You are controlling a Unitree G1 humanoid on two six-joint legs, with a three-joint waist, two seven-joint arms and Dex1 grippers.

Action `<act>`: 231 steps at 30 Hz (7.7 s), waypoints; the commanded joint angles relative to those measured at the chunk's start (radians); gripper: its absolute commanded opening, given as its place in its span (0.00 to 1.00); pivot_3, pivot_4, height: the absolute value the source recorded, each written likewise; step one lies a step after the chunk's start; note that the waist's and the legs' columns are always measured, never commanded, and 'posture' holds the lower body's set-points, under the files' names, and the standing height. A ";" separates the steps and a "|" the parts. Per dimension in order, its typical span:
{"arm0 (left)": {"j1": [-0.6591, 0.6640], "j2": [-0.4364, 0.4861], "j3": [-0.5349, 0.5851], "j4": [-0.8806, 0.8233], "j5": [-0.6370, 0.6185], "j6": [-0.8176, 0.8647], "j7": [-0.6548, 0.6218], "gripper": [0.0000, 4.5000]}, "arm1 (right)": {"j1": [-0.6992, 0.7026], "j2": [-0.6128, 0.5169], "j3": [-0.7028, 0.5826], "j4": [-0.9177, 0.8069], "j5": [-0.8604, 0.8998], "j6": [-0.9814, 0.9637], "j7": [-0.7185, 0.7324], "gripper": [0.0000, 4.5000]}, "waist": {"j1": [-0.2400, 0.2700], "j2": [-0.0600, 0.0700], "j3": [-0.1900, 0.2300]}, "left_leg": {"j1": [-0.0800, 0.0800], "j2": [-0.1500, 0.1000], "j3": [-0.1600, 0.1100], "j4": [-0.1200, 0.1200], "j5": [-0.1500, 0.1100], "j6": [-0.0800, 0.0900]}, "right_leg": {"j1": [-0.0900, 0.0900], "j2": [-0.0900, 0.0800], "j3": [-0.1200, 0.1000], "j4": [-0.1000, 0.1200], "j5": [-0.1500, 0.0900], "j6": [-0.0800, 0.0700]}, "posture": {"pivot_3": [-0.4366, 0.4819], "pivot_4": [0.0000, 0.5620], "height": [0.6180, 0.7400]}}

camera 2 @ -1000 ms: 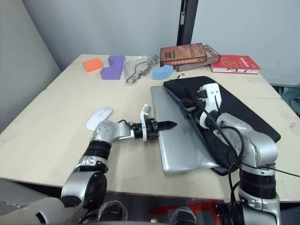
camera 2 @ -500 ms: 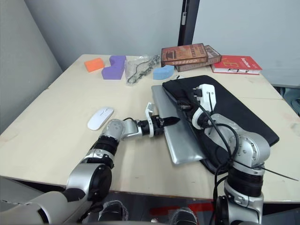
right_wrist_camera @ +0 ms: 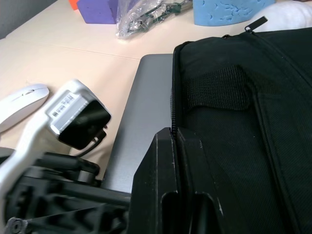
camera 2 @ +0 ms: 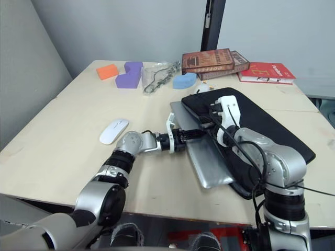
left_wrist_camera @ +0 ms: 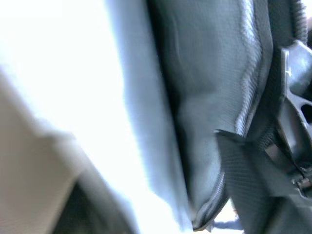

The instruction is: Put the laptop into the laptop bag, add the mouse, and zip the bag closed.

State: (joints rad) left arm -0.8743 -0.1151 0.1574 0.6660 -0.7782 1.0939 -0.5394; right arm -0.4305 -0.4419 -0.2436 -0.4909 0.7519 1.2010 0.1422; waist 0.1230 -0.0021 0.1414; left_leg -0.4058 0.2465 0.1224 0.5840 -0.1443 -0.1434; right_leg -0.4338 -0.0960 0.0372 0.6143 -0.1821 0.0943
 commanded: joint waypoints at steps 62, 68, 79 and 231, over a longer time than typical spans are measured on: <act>0.066 -0.018 0.041 -0.204 -0.016 0.049 0.016 0.35 | -0.057 0.191 0.000 -0.001 0.228 0.076 -0.137 0.00 | -0.013 0.001 0.000 | 0.000 0.000 0.000 0.000 0.000 0.000 | 0.000 0.000 0.000 0.000 0.001 0.001 | 0.48 0.27 0.95; 0.092 0.020 0.016 -0.248 -0.013 0.080 0.013 0.82 | -0.051 0.163 0.010 0.017 0.205 0.038 -0.113 0.00 | -0.014 0.001 0.000 | 0.000 0.000 0.000 0.000 0.000 0.000 | 0.000 0.000 0.000 0.000 0.000 0.001 | 0.48 0.27 0.95; 0.168 0.092 -0.040 -0.400 -0.025 0.167 -0.008 0.99 | -0.064 0.134 0.019 0.058 0.169 -0.009 -0.071 0.00 | -0.016 0.002 0.000 | 0.000 0.000 0.000 0.003 0.001 0.000 | 0.000 0.000 0.001 0.002 -0.001 -0.001 | 0.48 0.27 0.95; 0.879 0.966 0.421 -0.583 0.295 -0.735 -0.334 0.98 | -0.172 -0.169 0.123 0.128 0.047 -0.597 0.734 0.99 | -0.027 -0.003 -0.004 | 0.006 0.003 -0.001 0.005 0.000 0.006 | -0.001 0.001 -0.002 0.018 -0.012 -0.021 | 0.48 0.27 0.95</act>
State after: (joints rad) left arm 0.0026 0.8508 0.5410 0.1283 -0.4691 0.3654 -0.8898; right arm -0.6105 -0.6044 -0.1120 -0.3340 0.7981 0.6172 0.8737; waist 0.0956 -0.0046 0.1372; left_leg -0.3998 0.2494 0.1212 0.5888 -0.1440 -0.1373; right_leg -0.4342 -0.0951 0.0358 0.6318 -0.1938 0.0737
